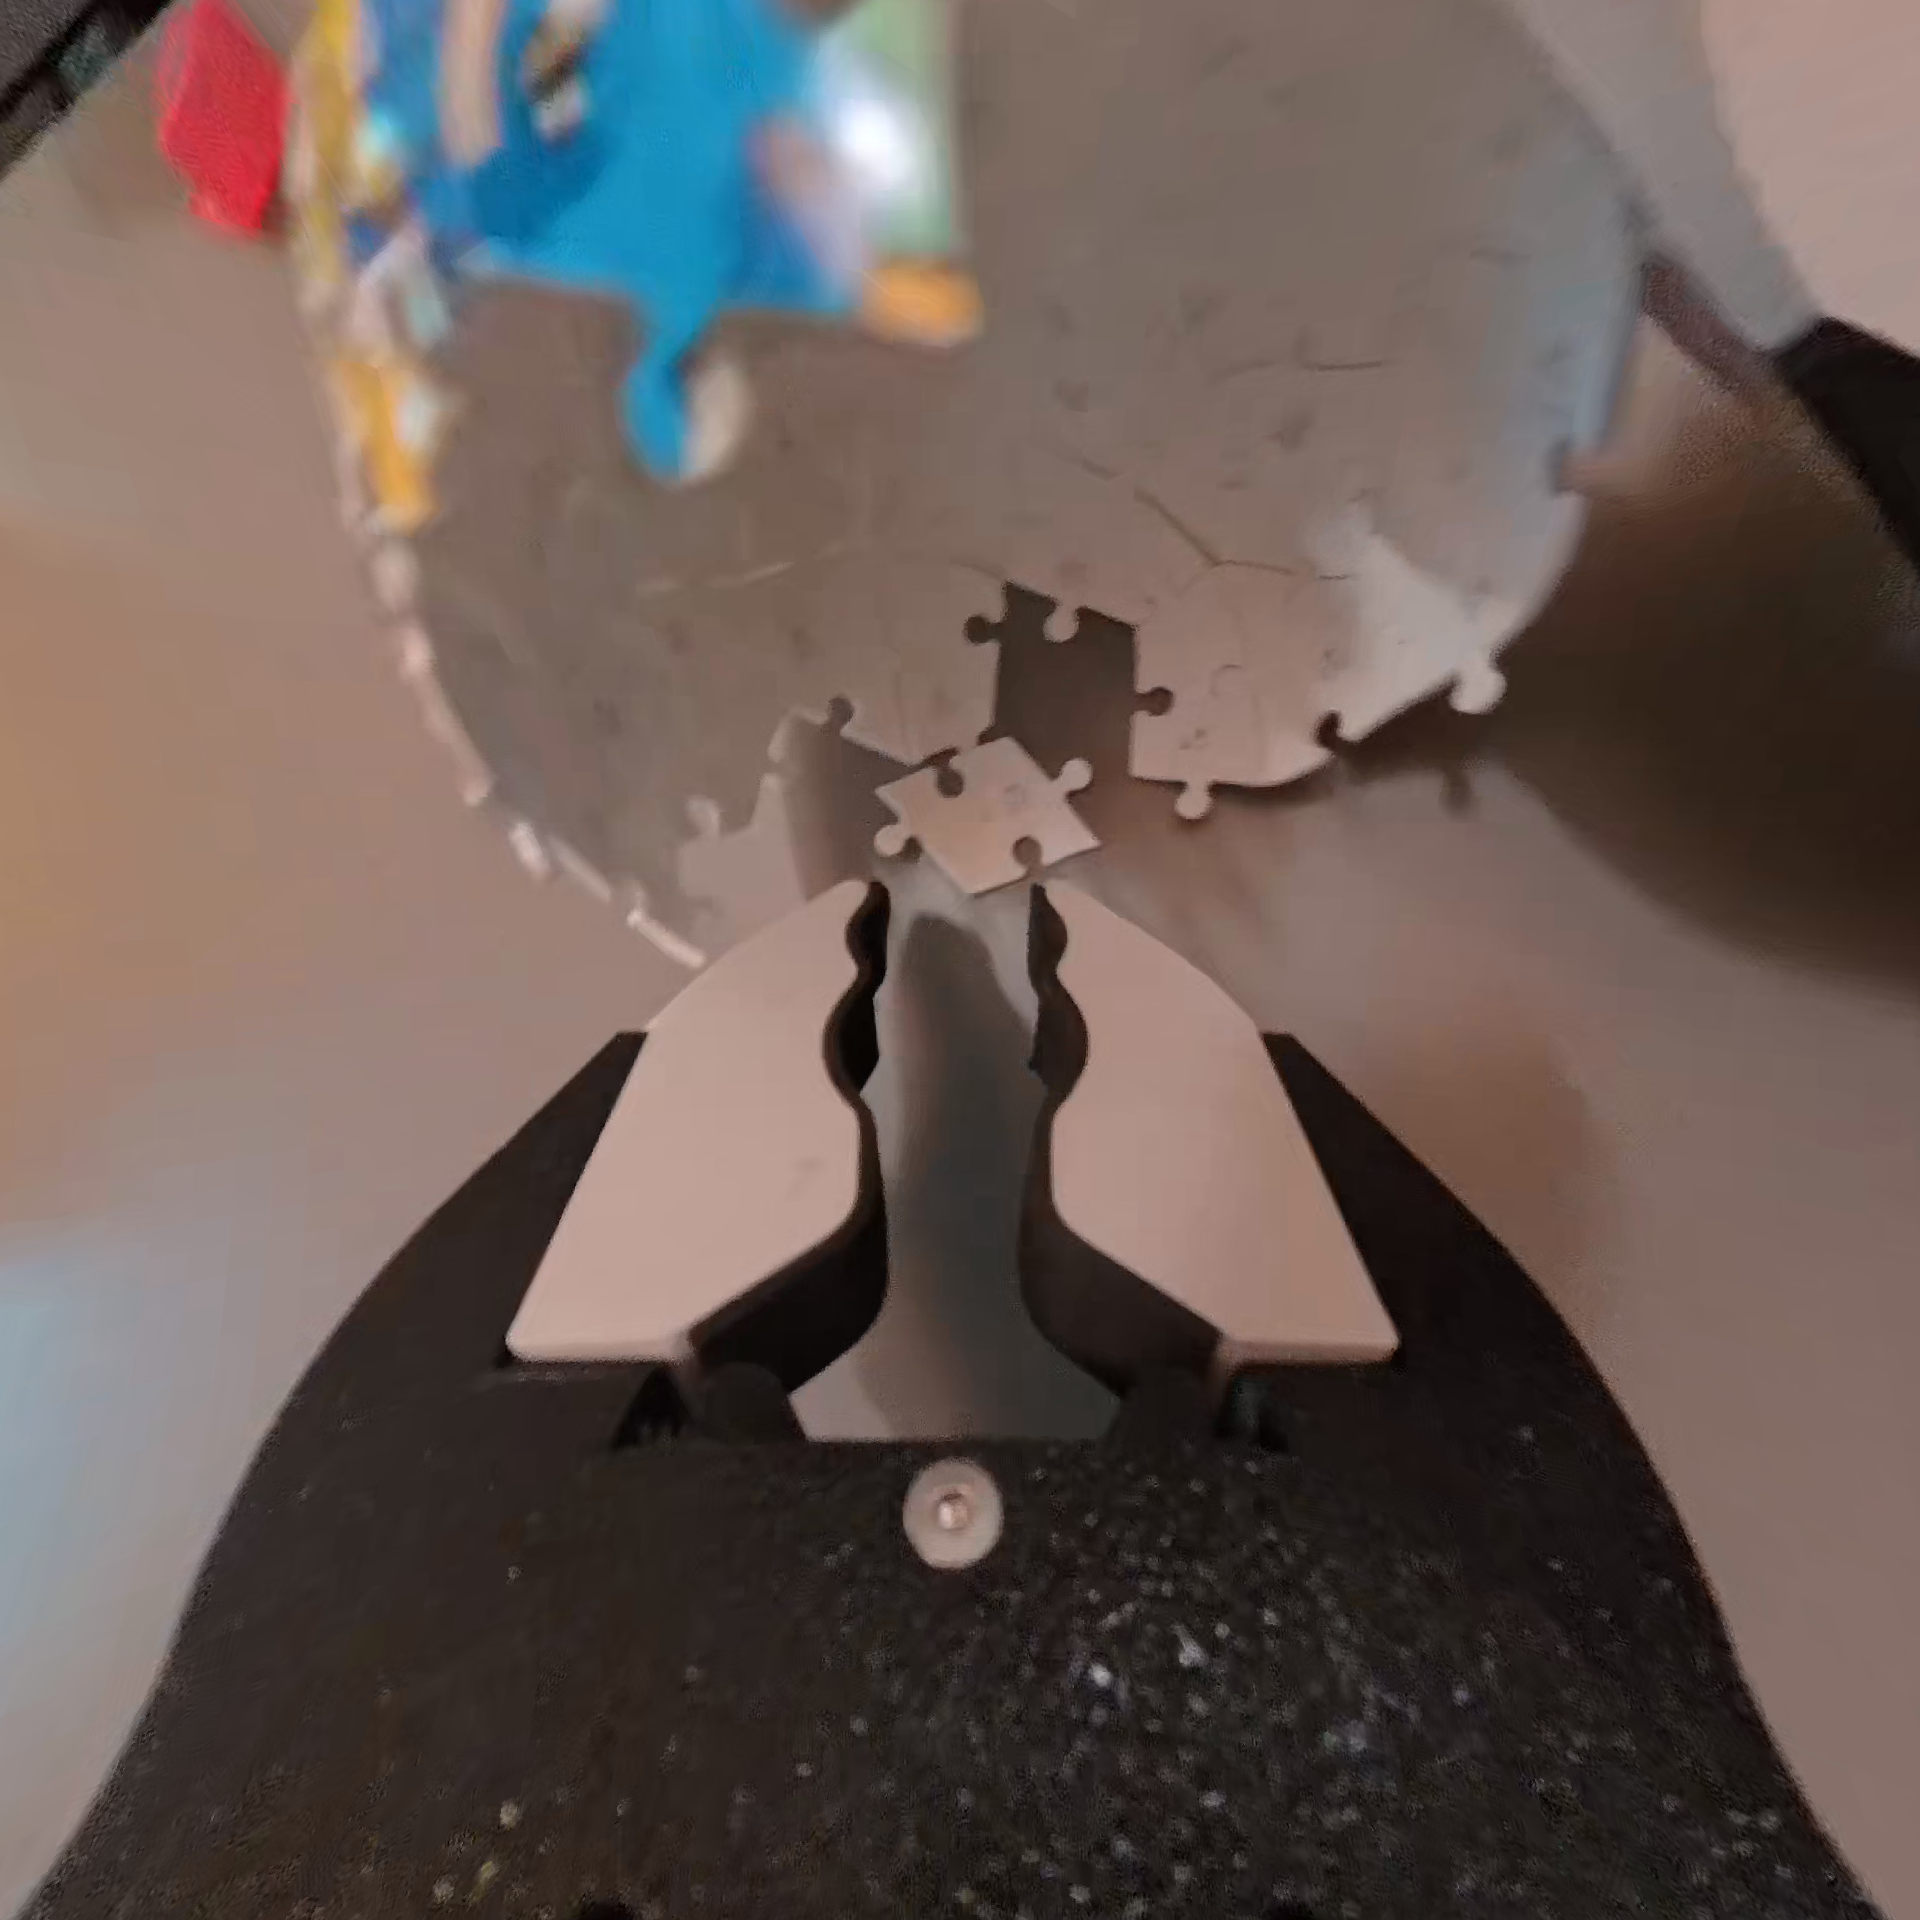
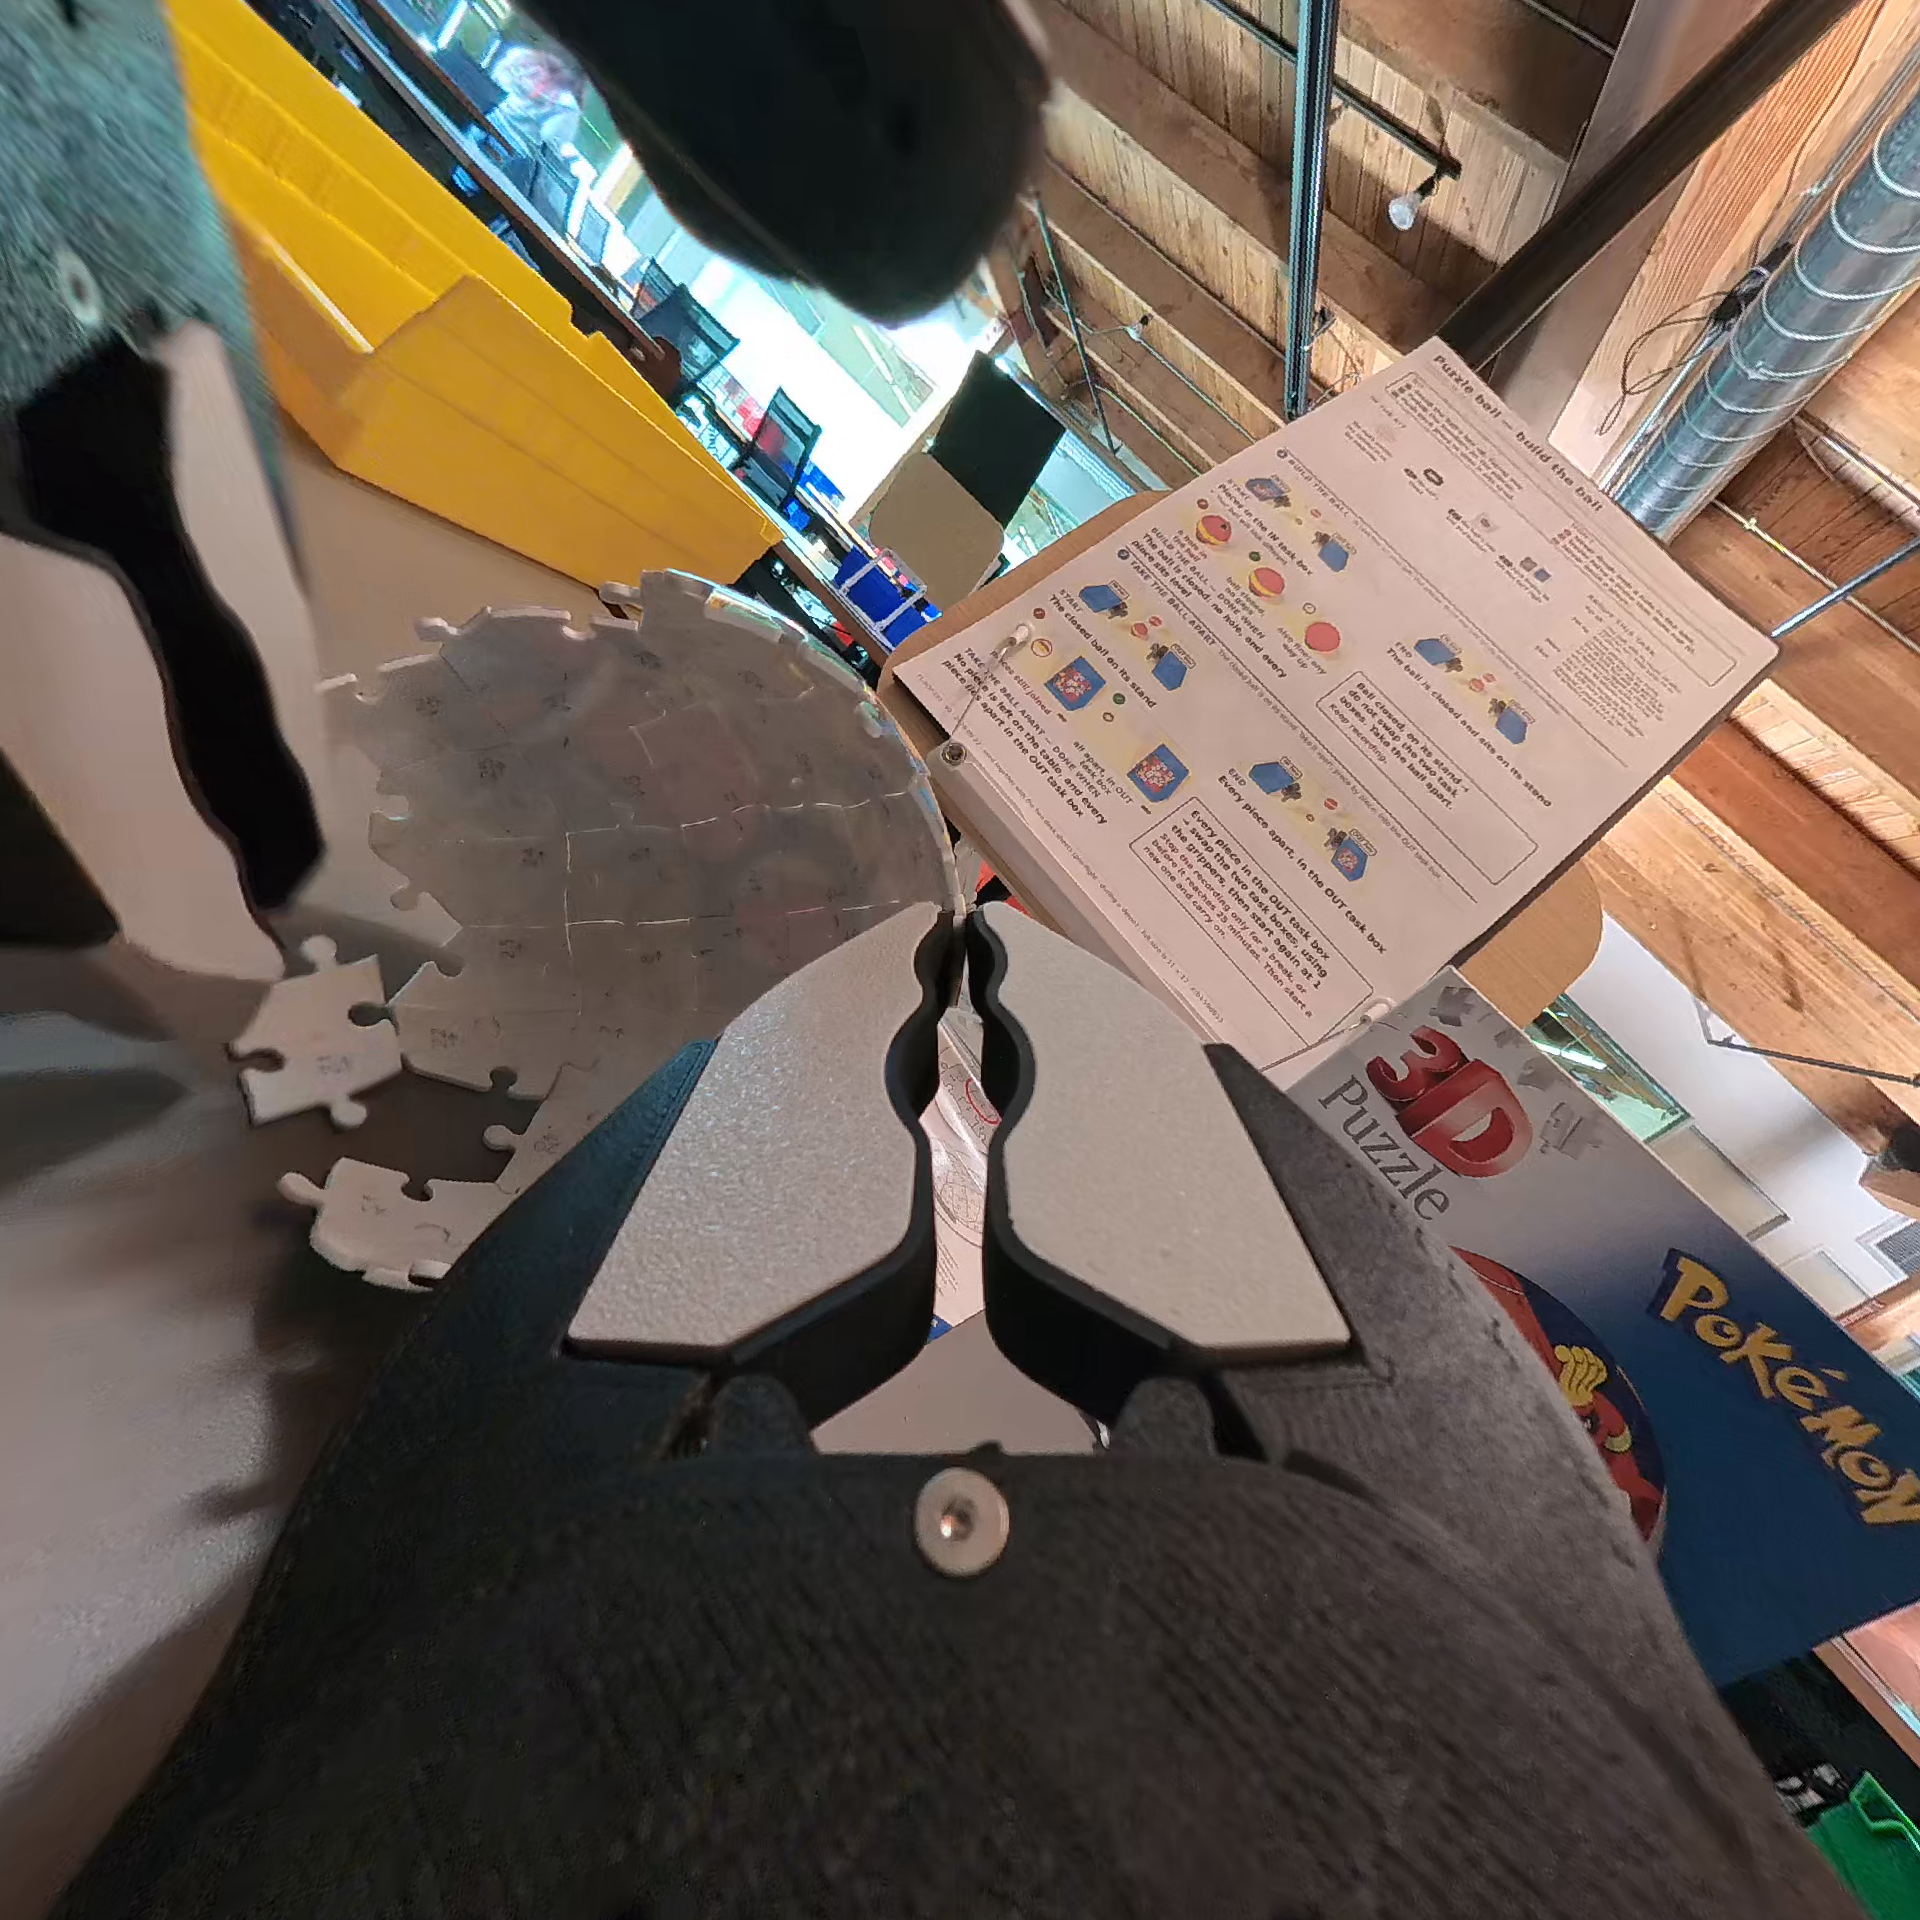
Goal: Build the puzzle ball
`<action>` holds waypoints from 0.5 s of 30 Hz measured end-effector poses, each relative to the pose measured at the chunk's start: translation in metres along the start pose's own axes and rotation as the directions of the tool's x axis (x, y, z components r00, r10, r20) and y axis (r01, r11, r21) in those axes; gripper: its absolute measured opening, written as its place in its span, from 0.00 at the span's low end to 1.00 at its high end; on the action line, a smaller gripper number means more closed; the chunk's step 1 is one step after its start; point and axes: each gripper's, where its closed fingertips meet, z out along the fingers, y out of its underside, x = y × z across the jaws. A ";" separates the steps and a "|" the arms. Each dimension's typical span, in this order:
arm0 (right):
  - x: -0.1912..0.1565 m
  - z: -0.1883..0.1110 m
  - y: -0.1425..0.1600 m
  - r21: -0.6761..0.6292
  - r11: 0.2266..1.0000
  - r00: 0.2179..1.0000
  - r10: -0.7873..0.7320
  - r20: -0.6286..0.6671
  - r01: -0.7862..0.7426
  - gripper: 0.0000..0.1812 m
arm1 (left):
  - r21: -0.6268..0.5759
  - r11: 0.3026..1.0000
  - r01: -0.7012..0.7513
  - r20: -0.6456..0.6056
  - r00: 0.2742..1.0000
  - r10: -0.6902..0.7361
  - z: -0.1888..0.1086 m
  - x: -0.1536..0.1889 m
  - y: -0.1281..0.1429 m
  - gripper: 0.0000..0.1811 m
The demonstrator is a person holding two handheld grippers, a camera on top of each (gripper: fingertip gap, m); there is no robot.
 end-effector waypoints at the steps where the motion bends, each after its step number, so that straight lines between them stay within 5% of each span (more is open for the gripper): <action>1: 0.000 0.000 0.000 0.000 1.000 1.000 -0.001 0.000 0.001 0.01 | -0.006 0.998 0.061 0.015 0.998 -0.061 -0.001 -0.003 0.003 0.15; 8: 0.000 0.000 0.000 0.000 1.000 1.000 0.000 -0.001 0.000 0.01 | -0.002 0.965 0.263 -0.039 0.964 -0.263 0.011 0.009 0.001 0.31; 15: 0.000 0.000 0.000 0.000 1.000 1.000 0.001 -0.001 -0.001 0.01 | 0.012 0.949 0.314 -0.048 0.949 -0.313 0.016 0.009 -0.002 0.28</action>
